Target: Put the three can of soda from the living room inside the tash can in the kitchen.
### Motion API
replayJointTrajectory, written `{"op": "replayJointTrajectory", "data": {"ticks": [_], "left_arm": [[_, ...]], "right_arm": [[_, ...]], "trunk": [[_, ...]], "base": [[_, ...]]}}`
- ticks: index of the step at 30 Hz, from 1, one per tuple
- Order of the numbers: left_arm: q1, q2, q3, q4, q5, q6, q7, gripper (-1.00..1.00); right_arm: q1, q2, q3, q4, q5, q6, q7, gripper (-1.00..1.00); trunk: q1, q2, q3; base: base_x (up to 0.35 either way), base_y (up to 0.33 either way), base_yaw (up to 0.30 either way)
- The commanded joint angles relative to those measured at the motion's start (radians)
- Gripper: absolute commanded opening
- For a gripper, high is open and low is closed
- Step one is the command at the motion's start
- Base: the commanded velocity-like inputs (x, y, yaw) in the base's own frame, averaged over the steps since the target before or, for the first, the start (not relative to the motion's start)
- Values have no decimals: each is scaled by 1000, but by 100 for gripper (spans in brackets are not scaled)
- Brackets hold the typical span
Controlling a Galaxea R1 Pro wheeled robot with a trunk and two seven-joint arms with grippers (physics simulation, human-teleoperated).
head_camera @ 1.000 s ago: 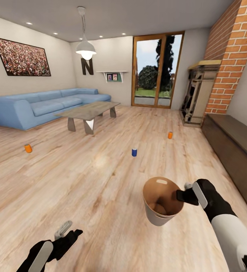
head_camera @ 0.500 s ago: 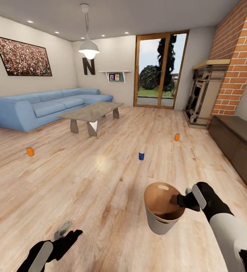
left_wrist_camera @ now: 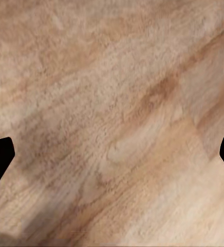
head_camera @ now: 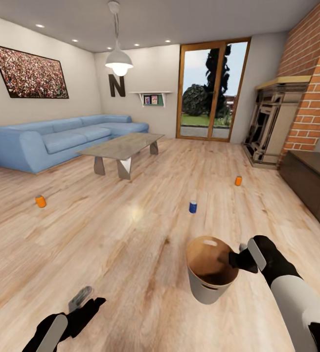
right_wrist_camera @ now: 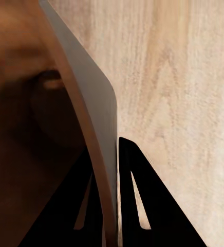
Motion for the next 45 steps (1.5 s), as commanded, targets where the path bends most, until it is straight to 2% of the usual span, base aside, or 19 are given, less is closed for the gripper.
{"op": "replayJointTrajectory", "data": {"ticks": [1, 3, 6, 8, 12, 16, 24, 45], "left_arm": [[19, 1, 1, -26, 3, -33, 0, 100], [32, 1, 1, -44, 5, -49, 1, 100], [43, 1, 2, -59, 6, -63, 3, 100], [44, 1, 2, -61, 6, -65, 4, 100], [46, 0, 2, -61, 6, -66, 6, 100], [46, 1, 2, -64, 7, -68, 6, 100], [46, 1, 2, -65, 6, -70, 8, 100], [46, 1, 2, -66, 7, -70, 8, 100]], "right_arm": [[0, 1, 5, -2, -38, 0, 37, -100], [1, 1, 17, -3, -36, 0, 62, -100], [5, 0, 92, -13, -35, 0, 86, -100], [9, -1, 115, -39, -35, 0, 98, -100], [16, -6, 144, -97, -35, 0, 181, -100], [25, -15, 203, -142, -33, 0, 272, -100], [34, -15, 215, -162, -34, 0, 283, -100], [34, -13, 216, -162, -34, 0, 283, -100]], "trunk": [[0, 0, 0], [0, 0, 0], [0, 0, 0], [0, 0, 0], [0, 0, 0], [0, 0, 0], [0, 0, 0], [0, 0, 0]], "base": [[278, 242, 0], [282, 234, 0], [287, 226, 0], [288, 224, 0], [289, 223, 0], [289, 221, 0], [289, 220, 0], [289, 219, 0]]}}
